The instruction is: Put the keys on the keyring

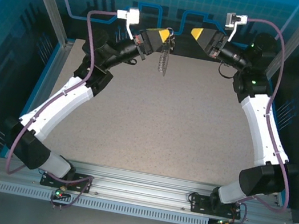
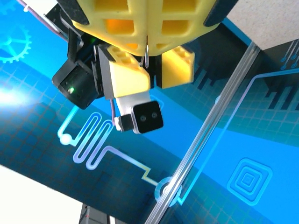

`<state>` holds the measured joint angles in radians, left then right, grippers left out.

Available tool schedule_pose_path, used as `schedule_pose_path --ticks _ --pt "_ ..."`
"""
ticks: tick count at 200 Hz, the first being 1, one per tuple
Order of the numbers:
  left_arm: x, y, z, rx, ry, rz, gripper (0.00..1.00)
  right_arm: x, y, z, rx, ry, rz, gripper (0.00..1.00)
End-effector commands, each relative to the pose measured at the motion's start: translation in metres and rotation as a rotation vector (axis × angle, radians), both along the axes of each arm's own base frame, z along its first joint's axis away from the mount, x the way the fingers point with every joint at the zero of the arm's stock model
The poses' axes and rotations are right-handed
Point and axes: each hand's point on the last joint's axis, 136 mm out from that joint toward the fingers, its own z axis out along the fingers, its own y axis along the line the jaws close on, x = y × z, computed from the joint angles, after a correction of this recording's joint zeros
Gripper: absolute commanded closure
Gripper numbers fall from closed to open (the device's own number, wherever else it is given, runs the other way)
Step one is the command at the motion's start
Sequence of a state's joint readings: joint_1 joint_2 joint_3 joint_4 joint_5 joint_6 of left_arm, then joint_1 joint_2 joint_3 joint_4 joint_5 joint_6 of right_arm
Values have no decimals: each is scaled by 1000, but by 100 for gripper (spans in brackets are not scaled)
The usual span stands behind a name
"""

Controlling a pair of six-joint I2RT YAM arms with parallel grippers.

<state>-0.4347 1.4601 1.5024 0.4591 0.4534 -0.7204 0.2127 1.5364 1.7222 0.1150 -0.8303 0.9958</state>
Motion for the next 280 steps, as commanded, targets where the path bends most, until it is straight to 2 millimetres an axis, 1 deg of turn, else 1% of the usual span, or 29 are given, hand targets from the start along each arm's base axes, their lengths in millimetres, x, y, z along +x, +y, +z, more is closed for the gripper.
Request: schedule_pose_path --ticks 1,17,56,78,110,134,163,186,227,280 --pt "-4 5 19 -71 -36 -63 100 -26 21 13 0 -91 103 47" --pt "-3 5 18 -68 -33 -68 100 -30 31 10 -6 -93 133 47" --pt "5 1 16 -64 -27 -82 100 -31 45 9 -4 -91 159 48" --pt "9 -1 19 -75 -29 -96 100 -26 50 0 -15 -74 161 49" --pt "12 -3 19 -86 -27 -100 100 -12 46 -15 -54 -42 110 51" --pt "14 -3 20 -96 -27 -103 100 -1 39 -24 -70 -17 66 57" --pt "16 -4 21 -100 -24 -109 100 3 38 -30 -85 -8 62 62" --pt "16 -5 20 -99 -23 -109 100 1 40 -30 -84 -12 75 74" --pt "17 -5 19 -92 -21 -103 100 -11 45 -24 -86 -42 132 100" --pt "16 -4 22 -90 -33 -102 100 -23 51 -37 -123 -30 149 100"
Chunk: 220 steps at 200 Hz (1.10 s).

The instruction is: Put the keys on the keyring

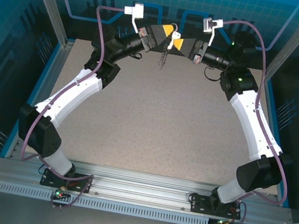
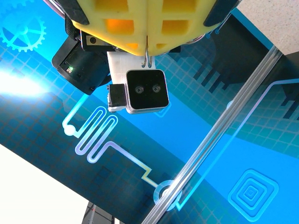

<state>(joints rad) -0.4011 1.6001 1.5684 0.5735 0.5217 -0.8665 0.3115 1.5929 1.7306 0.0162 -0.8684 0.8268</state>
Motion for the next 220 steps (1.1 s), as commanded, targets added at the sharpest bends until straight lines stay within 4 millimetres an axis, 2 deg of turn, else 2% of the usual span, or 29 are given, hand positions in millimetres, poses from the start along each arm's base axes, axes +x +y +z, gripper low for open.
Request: schedule_pose_path --ticks 1,61,116,118,132,144,184,220 --pt "-19 5 33 -35 -100 -18 100 -15 6 -1 -22 -10 28 100" --pt "-20 6 33 -38 -102 -21 100 -25 24 -12 -53 8 85 100" --pt "-20 5 32 -42 -100 -23 100 -31 25 -25 -88 40 136 100" --pt "-20 6 33 -42 -101 -21 100 -31 24 -25 -89 42 131 100" --pt "-20 5 31 -40 -98 -21 100 -27 14 -28 -98 55 97 81" --pt "-21 5 32 -41 -99 -23 100 -24 2 -27 -93 63 62 75" --pt "-19 6 31 -43 -98 -18 100 -12 -45 -19 -48 79 -79 73" --pt "-20 5 30 -40 -94 -24 100 -7 -66 -3 -17 49 -168 72"
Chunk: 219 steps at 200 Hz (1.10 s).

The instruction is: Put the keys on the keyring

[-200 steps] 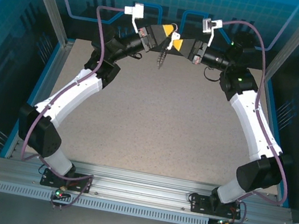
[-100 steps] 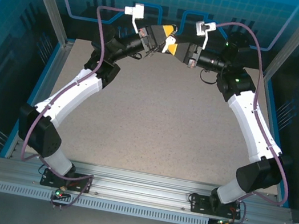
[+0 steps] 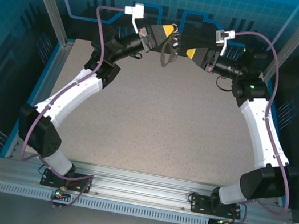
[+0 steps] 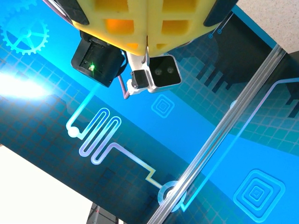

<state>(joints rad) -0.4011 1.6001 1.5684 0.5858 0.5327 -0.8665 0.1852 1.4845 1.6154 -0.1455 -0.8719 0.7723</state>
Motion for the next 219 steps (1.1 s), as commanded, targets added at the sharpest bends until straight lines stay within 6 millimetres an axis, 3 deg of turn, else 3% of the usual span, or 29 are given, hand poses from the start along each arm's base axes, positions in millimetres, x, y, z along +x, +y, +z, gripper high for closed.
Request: schedule_pose_path --ticks 1,38,91,157,219 --pt "-17 6 28 -41 -81 -13 100 -9 -13 30 38 -69 -48 72" --pt "-18 5 28 -39 -75 -22 100 -7 -10 64 81 -143 -52 62" --pt "-17 4 27 -39 -69 -26 100 -1 16 99 128 -208 -18 58" --pt "-19 4 28 -43 -69 -31 100 5 45 96 138 -191 26 56" --pt "-19 5 29 -43 -70 -29 100 5 59 91 136 -178 58 68"
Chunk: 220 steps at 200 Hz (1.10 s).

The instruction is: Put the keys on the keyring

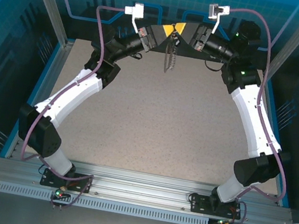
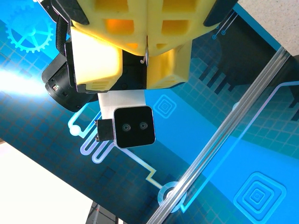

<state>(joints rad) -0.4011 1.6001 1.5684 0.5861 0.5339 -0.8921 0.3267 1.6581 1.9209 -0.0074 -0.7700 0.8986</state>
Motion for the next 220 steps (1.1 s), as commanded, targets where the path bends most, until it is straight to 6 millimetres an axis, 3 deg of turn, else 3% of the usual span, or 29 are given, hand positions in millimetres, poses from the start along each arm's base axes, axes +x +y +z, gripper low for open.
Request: schedule_pose_path --ticks 1,37,64,84,103,120,152,173,189,202,220 --pt "-18 5 28 -32 -90 -18 100 -6 5 13 16 -34 15 69" --pt "-18 5 29 -32 -92 -14 100 -5 6 11 14 -33 26 83" --pt "-17 5 28 -28 -89 -13 100 -8 8 9 12 -31 47 77" --pt "-16 5 27 -27 -88 -11 100 -9 9 8 11 -28 54 79" --pt "-16 4 26 -27 -87 -12 100 -9 9 8 11 -27 57 86" --pt "-15 4 26 -24 -87 -12 100 -9 9 7 11 -27 58 100" --pt "-15 5 23 -10 -76 0 100 -8 7 8 -5 -39 44 100" --pt "-11 15 21 10 -59 28 76 -2 -4 4 -44 -45 16 100" --pt "-8 27 20 24 -44 57 62 5 -16 -1 -83 -48 5 100" --pt "-5 35 17 47 -23 71 54 7 -23 -5 -115 -60 13 100" --pt "-2 39 13 92 -3 59 50 7 -27 -11 -179 -89 20 100"
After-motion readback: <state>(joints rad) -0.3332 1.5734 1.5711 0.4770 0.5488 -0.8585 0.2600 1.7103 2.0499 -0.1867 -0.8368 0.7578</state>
